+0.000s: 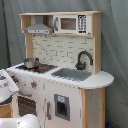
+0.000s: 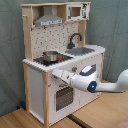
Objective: Play with the kitchen
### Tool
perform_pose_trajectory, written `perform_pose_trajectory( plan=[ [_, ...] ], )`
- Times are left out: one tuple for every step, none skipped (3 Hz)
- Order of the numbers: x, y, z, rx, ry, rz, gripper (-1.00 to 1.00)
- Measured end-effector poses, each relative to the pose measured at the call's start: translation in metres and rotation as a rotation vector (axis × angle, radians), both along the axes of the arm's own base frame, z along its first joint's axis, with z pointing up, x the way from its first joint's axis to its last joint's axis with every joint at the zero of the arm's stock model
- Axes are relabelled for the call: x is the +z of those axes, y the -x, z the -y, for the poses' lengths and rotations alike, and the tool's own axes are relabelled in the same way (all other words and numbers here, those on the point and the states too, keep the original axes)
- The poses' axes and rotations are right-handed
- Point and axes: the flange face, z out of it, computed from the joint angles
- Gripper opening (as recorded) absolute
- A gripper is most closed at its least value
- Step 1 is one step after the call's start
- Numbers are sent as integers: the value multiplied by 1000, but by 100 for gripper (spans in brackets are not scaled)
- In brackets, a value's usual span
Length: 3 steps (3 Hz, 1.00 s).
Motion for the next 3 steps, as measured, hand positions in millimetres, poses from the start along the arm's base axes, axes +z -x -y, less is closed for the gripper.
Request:
perform_pose_trajectory(
  plan=[
    [0, 0, 0, -8, -120, -8, -100],
    [0, 0, 1, -14, -231, -14, -100],
    [0, 0, 1, -20, -357, -21, -100]
  ],
)
